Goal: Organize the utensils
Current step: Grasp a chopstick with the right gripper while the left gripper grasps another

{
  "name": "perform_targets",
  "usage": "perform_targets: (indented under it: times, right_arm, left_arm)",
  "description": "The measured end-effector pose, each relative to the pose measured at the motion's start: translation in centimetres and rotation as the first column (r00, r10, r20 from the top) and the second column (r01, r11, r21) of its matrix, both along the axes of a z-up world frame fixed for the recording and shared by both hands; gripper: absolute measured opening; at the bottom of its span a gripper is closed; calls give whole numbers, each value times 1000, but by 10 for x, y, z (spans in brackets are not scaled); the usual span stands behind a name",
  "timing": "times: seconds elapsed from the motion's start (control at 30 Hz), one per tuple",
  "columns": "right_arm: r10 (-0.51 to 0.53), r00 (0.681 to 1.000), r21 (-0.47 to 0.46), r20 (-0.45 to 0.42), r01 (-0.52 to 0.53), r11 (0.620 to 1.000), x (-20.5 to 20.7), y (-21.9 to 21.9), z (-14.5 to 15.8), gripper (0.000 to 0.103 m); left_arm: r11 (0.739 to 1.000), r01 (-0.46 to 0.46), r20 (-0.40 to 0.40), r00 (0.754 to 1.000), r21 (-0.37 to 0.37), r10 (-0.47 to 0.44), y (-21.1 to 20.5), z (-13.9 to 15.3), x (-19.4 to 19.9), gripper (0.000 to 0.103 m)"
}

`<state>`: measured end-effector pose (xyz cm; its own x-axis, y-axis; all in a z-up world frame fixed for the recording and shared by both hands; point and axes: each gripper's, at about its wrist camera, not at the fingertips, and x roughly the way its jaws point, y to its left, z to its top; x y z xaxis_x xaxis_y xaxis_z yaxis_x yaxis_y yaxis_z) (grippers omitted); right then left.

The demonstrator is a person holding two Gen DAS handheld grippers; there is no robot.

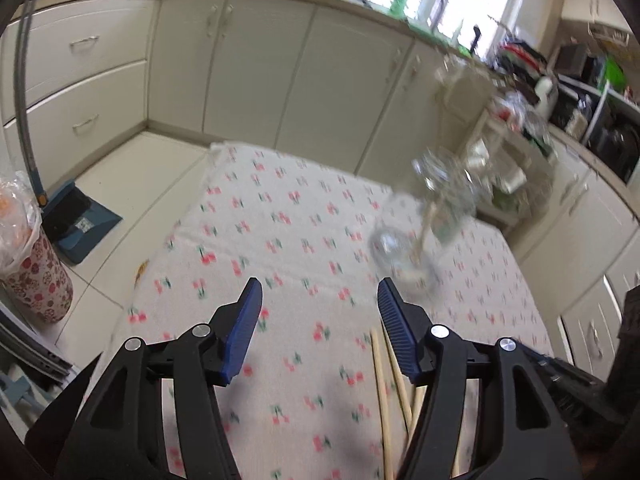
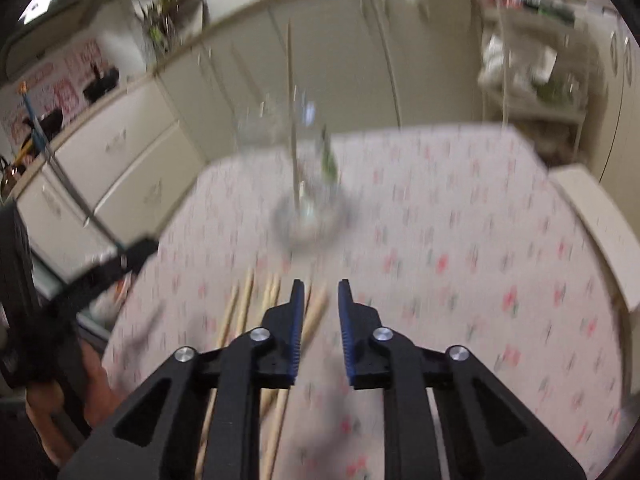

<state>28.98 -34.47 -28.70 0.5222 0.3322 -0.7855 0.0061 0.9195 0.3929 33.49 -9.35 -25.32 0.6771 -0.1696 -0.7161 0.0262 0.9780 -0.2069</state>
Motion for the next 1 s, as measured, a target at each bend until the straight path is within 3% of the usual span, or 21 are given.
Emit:
perform_targets:
  times: [0.2, 0.33, 0.47, 0.7, 0.9, 1.0]
  right_arm:
    - [32, 998, 14, -59, -31, 999, 7, 16, -16, 16]
    - [48, 996, -38, -78, -52, 998, 15, 26, -25, 16]
    - [57, 995, -44, -87, -61, 997, 15, 21, -26, 7]
    - [30, 997, -67, -73, -34, 997, 8, -5, -13, 6]
    - [-1, 992, 73, -124, 10, 997, 9, -28, -26, 6]
    - [2, 990, 117, -143, 15, 993, 9, -31, -31, 6]
  left_arm:
    - [995, 89, -39, 995, 54, -87, -17, -2, -26, 57]
    - [985, 144, -48, 989, 91, -140, -26, -1, -37, 58]
    - [974, 200, -72, 979, 108, -193, -37, -3, -34, 58]
    - [927, 348, -148, 933, 144, -327, -77, -20, -21, 58]
    - [911, 385, -217, 911, 149, -350, -91, -40, -11, 57]
    - [908, 391, -224, 908, 150, -354, -92, -42, -8, 45]
